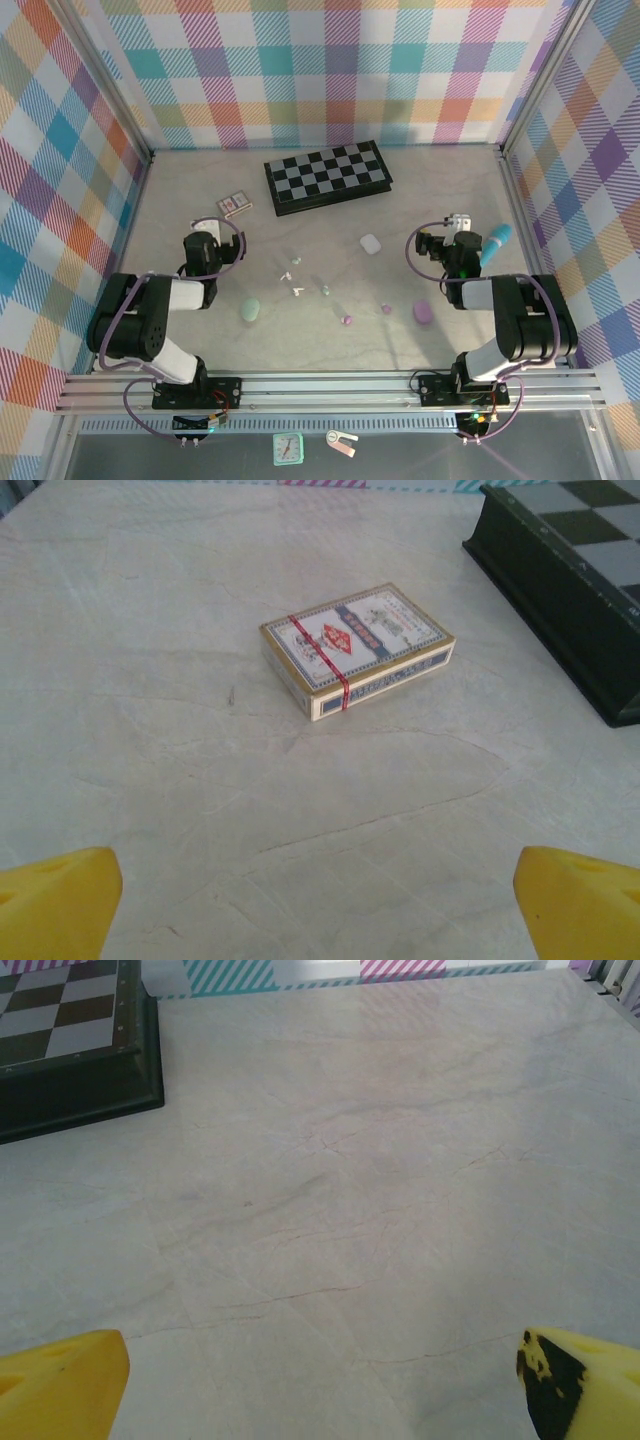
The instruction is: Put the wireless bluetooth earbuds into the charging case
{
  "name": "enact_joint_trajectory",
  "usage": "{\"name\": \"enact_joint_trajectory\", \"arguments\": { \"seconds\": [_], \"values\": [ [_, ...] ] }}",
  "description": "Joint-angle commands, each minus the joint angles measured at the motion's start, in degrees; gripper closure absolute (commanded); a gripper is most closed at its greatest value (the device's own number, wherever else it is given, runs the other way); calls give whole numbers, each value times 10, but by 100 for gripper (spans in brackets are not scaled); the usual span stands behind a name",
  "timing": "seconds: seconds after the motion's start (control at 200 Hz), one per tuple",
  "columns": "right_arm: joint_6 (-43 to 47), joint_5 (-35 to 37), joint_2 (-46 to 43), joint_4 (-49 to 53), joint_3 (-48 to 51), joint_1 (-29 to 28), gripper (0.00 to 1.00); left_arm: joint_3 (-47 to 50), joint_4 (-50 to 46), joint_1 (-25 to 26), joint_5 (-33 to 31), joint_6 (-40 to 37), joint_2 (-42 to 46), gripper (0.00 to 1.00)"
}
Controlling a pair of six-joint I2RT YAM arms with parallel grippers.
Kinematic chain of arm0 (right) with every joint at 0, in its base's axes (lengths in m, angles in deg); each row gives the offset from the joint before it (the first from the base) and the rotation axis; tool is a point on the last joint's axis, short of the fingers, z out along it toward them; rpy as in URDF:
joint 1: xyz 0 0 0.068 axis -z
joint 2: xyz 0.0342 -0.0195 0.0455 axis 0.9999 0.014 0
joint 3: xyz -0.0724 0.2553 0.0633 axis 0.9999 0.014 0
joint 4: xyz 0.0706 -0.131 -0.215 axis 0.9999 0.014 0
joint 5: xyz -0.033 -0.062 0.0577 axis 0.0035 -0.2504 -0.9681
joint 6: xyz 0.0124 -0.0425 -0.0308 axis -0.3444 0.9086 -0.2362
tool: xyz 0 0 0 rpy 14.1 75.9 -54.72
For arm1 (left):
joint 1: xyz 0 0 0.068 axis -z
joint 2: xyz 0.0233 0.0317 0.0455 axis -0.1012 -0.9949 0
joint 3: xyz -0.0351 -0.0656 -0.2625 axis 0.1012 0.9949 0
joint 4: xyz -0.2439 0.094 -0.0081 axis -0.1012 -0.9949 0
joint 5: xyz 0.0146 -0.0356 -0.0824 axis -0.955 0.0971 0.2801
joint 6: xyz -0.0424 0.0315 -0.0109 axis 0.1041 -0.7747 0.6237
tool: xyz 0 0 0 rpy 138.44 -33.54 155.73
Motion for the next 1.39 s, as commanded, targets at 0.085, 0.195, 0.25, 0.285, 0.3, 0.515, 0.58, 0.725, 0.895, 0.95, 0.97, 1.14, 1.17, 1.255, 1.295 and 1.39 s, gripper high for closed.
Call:
{"name": "enact_joint_trajectory", "arguments": {
  "seconds": [0.085, 0.195, 0.25, 0.285, 0.3, 0.515, 0.58, 0.725, 0.895, 0.95, 0.97, 1.14, 1.17, 1.255, 1.295, 1.39],
  "values": [
    [25, -33, -109, 139, -42, 1, 1, -34, -114, 41, -54, -25, 106, 0],
    [40, -81, -158, 215, -62, -9, 1, -75, -206, 65, -52, -38, 136, 0],
    [45, -104, -178, 264, -79, -17, 1, -89, -233, 80, -50, -41, 145, 0],
    [48, -114, -189, 293, -91, -23, 1, -98, -248, 90, -50, -39, 151, 0],
    [50, -120, -193, 304, -96, -26, 1, -102, -253, 96, -50, -37, 154, 0],
    [35, -129, -216, 402, -138, -95, 1, -153, -351, 154, 0, 60, 158, 0],
    [21, -92, -197, 419, -154, -129, 1, -164, -366, 161, 25, 90, 152, 0],
    [-1, -41, -128, 442, -197, -194, 1, -180, -366, 162, 63, 127, 145, 0],
    [-22, -45, -24, 488, -266, -225, 1, -205, -390, 161, 71, 119, 133, 0],
    [-21, -43, 5, 502, -286, -231, 1, -208, -394, 161, 73, 119, 132, 0],
    [-21, -43, 15, 506, -293, -234, 1, -207, -395, 161, 74, 119, 132, 0],
    [-17, -48, 88, 531, -338, -237, 1, -206, -398, 161, 81, 119, 130, 0],
    [-19, -48, 100, 540, -347, -238, 1, -207, -398, 161, 82, 119, 130, 0],
    [-18, -61, 128, 554, -368, -238, 1, -208, -399, 161, 83, 120, 129, 0],
    [-19, -62, 142, 564, -378, -238, 1, -209, -401, 162, 84, 119, 128, 0],
    [-17, -65, 168, 579, -397, -239, 2, -213, -405, 162, 85, 118, 127, 0]
  ]
}}
